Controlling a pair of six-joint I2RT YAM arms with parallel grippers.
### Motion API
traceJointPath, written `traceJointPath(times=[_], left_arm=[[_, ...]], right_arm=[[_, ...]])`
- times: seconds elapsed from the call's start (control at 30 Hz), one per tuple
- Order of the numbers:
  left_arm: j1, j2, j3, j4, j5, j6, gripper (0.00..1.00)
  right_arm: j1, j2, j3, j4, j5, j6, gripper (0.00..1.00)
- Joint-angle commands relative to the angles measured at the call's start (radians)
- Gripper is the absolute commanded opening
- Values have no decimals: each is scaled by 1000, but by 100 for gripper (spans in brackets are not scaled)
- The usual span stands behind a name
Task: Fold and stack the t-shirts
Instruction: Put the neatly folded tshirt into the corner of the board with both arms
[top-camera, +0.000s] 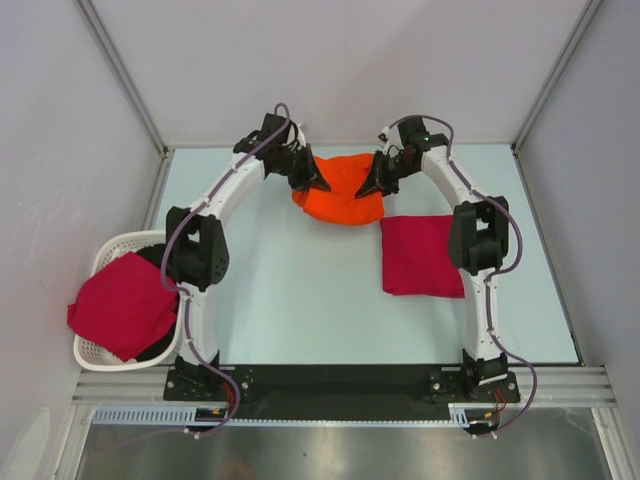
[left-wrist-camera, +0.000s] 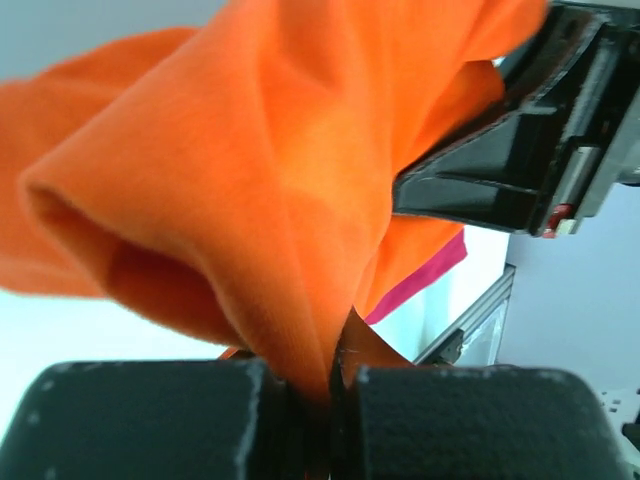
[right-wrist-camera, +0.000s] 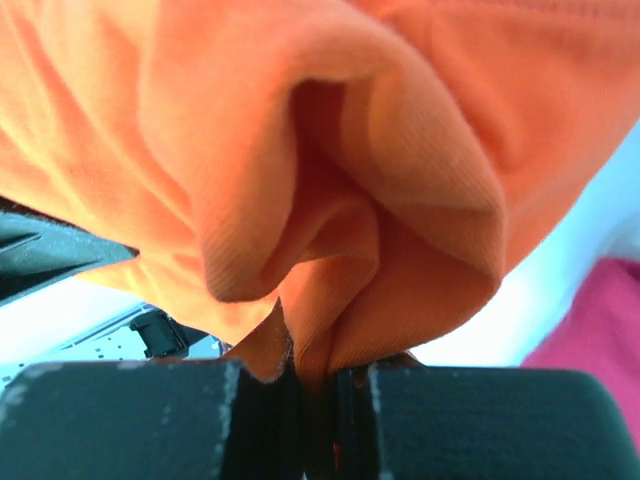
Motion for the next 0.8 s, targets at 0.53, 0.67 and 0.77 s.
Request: traceJointPath(times=[0.53, 0.67, 0.77], left_arm=[[-148, 93, 308, -14, 65, -96, 0], [-161, 156, 400, -39, 87, -114, 0], [-187, 156, 400, -40, 96, -116, 0]], right_arm=[[-160, -115, 109, -215, -9, -111, 0], [-223, -190, 3, -207, -6, -120, 0], [-274, -269, -112, -203, -3, -122, 0]])
